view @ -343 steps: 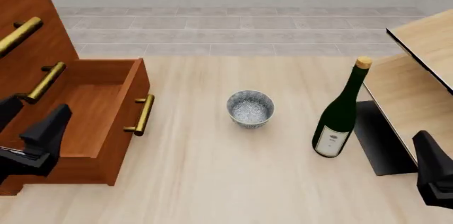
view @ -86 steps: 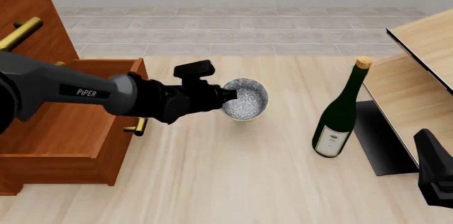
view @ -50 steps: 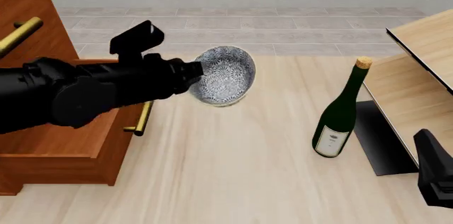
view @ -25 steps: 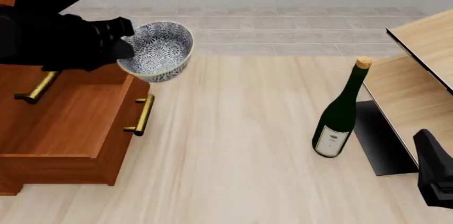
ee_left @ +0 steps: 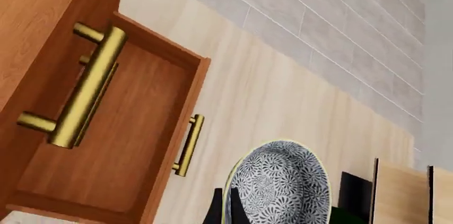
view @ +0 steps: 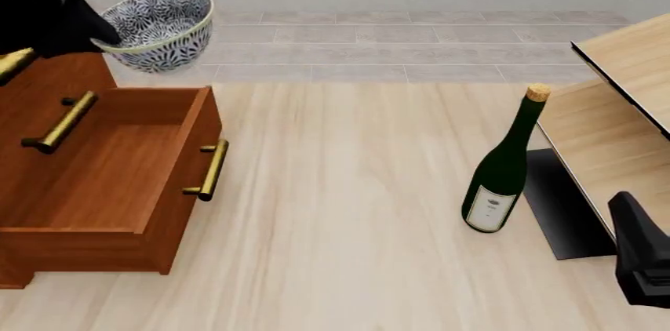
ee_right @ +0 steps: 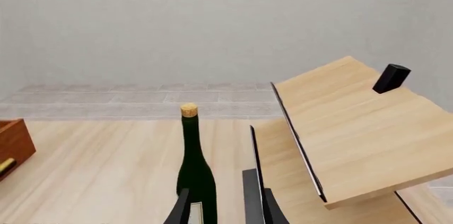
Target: Put the bowl on top of the cabinet.
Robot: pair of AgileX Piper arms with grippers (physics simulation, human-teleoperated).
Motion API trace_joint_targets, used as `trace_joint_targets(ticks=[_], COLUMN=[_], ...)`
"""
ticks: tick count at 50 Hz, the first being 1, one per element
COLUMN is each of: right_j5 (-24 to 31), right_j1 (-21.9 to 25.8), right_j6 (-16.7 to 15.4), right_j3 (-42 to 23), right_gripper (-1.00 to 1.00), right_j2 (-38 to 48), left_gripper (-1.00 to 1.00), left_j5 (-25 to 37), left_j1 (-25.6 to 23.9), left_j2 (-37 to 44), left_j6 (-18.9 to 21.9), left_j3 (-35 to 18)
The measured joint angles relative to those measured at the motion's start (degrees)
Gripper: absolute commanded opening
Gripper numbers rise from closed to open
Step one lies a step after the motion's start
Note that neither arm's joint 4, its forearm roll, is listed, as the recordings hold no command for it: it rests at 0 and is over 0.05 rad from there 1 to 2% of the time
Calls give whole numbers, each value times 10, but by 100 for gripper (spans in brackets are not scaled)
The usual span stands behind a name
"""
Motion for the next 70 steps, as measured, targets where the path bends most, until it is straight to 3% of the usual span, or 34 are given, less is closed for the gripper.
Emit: trace_joint_targets(ticks=[11,28,70], right_j5=[0,-1,-3], right_j1=[1,1,1], right_j6=[-2,-4,-6], right_j3=[0,0,0], right_gripper=[100,100,100], right_j2=[0,2,4], left_gripper=[-100,-100,-100], left_j5=[66,148,170], left_j1=[17,84,335], left_j2=[24,55,59], left_j6=[-25,-29,-40], left_j3=[-78,-189,-327])
